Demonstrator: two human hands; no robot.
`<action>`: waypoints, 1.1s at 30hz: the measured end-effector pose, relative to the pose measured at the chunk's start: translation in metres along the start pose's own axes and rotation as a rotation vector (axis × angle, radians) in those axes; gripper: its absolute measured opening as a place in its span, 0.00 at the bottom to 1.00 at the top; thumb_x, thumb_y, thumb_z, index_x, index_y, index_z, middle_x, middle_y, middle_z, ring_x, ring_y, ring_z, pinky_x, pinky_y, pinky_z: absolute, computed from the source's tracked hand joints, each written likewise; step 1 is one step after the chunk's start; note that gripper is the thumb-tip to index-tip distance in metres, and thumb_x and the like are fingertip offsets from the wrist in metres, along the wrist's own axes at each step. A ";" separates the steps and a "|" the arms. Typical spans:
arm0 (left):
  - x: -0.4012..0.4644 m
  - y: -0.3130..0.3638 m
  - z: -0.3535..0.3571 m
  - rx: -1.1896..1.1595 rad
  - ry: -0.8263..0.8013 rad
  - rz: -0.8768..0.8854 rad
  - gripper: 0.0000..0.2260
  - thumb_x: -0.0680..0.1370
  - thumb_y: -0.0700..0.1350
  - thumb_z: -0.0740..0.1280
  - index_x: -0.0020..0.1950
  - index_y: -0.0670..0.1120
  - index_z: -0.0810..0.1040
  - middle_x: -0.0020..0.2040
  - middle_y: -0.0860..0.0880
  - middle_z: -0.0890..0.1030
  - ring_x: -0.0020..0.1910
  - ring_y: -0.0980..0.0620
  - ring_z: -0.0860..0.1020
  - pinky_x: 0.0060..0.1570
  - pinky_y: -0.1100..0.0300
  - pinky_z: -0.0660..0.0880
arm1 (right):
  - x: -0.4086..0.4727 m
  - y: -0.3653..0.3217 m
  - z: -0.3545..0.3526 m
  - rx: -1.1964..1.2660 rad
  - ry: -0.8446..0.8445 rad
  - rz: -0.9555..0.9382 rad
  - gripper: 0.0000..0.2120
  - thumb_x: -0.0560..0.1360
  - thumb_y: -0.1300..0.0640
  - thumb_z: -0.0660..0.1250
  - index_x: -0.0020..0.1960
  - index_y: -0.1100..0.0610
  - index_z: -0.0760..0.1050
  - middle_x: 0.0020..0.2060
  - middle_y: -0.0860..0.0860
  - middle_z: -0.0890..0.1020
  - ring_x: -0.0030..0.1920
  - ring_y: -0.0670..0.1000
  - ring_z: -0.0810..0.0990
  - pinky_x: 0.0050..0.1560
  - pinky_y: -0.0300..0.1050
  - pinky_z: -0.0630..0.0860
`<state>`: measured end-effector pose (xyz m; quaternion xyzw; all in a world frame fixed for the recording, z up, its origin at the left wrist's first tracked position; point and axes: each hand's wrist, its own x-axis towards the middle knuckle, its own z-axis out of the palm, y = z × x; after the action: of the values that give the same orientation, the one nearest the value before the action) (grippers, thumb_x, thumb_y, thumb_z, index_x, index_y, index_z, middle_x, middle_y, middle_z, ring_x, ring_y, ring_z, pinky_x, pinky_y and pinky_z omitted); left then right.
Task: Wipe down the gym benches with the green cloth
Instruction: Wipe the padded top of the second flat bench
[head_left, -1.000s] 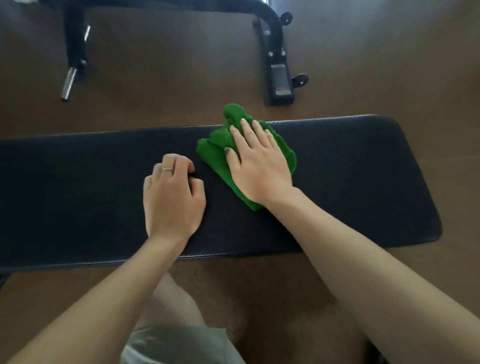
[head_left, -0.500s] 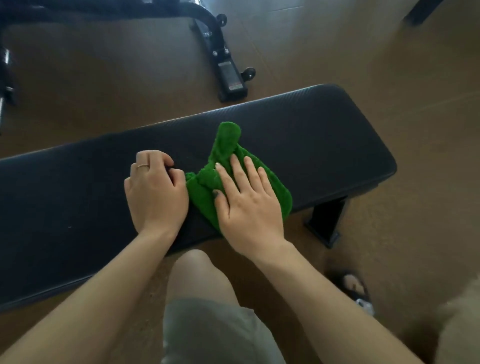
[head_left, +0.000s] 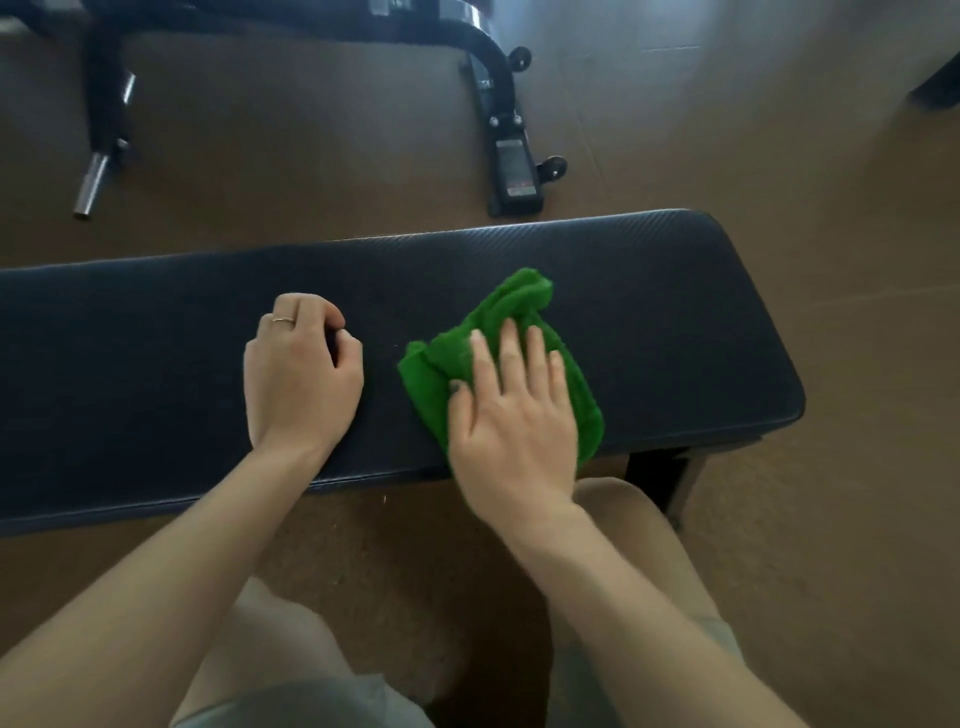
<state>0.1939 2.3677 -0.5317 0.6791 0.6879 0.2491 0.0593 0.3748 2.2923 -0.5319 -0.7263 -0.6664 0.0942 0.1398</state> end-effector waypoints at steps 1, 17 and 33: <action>0.000 0.001 0.000 -0.001 0.009 0.000 0.03 0.81 0.43 0.65 0.53 0.45 0.77 0.56 0.47 0.77 0.53 0.44 0.76 0.56 0.48 0.71 | -0.002 -0.009 0.003 0.007 -0.021 -0.076 0.29 0.86 0.41 0.45 0.83 0.53 0.58 0.83 0.56 0.58 0.83 0.59 0.51 0.82 0.58 0.48; 0.005 0.011 0.002 0.135 -0.021 -0.033 0.01 0.79 0.43 0.62 0.48 0.46 0.72 0.52 0.48 0.74 0.48 0.46 0.73 0.53 0.47 0.71 | 0.012 0.050 0.002 -0.284 -0.069 -0.839 0.39 0.79 0.33 0.62 0.81 0.54 0.61 0.79 0.62 0.65 0.79 0.65 0.63 0.77 0.65 0.61; 0.006 0.008 0.006 0.153 -0.003 -0.001 0.01 0.78 0.42 0.61 0.48 0.46 0.71 0.50 0.47 0.73 0.47 0.46 0.72 0.50 0.47 0.70 | 0.050 0.044 -0.015 -0.152 -0.255 -0.781 0.36 0.83 0.32 0.49 0.83 0.52 0.59 0.83 0.58 0.56 0.83 0.59 0.50 0.82 0.58 0.49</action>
<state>0.2029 2.3744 -0.5322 0.6817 0.7052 0.1948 0.0087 0.4254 2.3377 -0.5296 -0.4099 -0.9087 0.0738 0.0275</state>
